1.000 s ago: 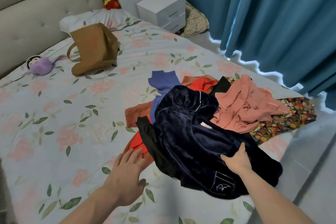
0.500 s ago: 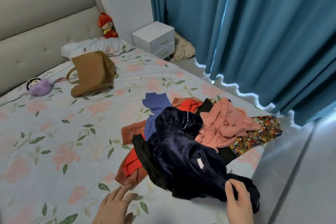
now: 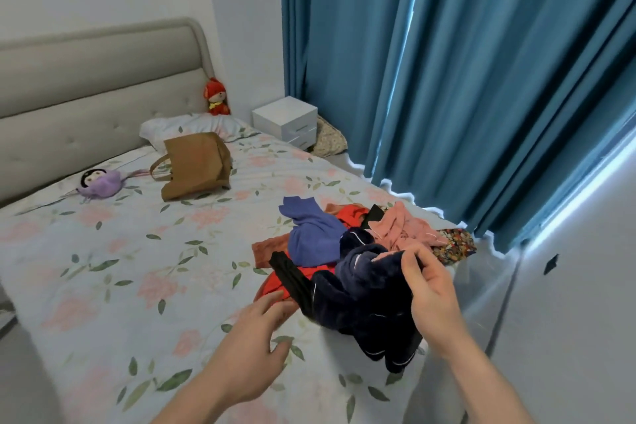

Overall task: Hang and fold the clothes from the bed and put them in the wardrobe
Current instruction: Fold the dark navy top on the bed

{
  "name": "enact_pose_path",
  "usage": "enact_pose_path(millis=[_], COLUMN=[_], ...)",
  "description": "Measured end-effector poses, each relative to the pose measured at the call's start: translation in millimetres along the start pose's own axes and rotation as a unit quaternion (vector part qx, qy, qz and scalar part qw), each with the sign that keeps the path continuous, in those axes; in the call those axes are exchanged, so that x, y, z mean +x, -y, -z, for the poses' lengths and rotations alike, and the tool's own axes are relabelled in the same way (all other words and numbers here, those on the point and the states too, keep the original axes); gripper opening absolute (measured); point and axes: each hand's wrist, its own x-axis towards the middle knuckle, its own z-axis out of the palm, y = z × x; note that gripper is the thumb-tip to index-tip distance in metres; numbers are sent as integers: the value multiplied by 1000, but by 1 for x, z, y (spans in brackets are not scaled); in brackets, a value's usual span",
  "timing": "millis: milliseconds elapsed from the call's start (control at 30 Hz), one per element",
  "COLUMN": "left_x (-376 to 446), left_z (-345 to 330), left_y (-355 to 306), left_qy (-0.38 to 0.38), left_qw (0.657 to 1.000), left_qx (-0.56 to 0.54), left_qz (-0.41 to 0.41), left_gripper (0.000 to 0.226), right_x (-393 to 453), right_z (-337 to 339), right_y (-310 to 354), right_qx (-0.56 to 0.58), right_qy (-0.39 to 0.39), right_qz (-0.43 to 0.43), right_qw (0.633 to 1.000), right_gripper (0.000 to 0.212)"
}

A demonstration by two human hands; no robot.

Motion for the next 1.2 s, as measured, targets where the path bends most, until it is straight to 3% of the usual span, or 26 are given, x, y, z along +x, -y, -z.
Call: enact_pose_path(millis=[167,367,567,733,833,933,1067,1200], left_x=[-83,-162,-195,-211,-226,-242,-254,-257], left_z=[35,51,33,11,6,13,29,47], left_y=[29,50,69,82,91,100,123,134], left_qy=[-31,-12,143,204,146,32,-89,-124], left_qw=[998,996,986,966,977,981,967,959], left_qx=[-29,-36,-63,-158,-155,-180,-209,-226], left_qz=[-56,-83,-56,-24,32,67,117,121], left_gripper=[58,61,87,34,23,5,14,18], right_x=[-85,-159,-205,-221,-218,-208,-211,-223], right_z=[-78,-128,-151,-150,-139,-122,-113,-122], right_y=[54,97,118,112,104,87,53,32], right_qx=[-16,-40,-39,-44,-42,-39,-101,-172], right_qy=[17,35,66,97,90,66,57,48], right_qz=[45,79,71,63,34,-1,-43,-82], right_qw=[999,995,995,992,994,997,992,981], right_gripper=[30,33,32,35,36,30,28,30])
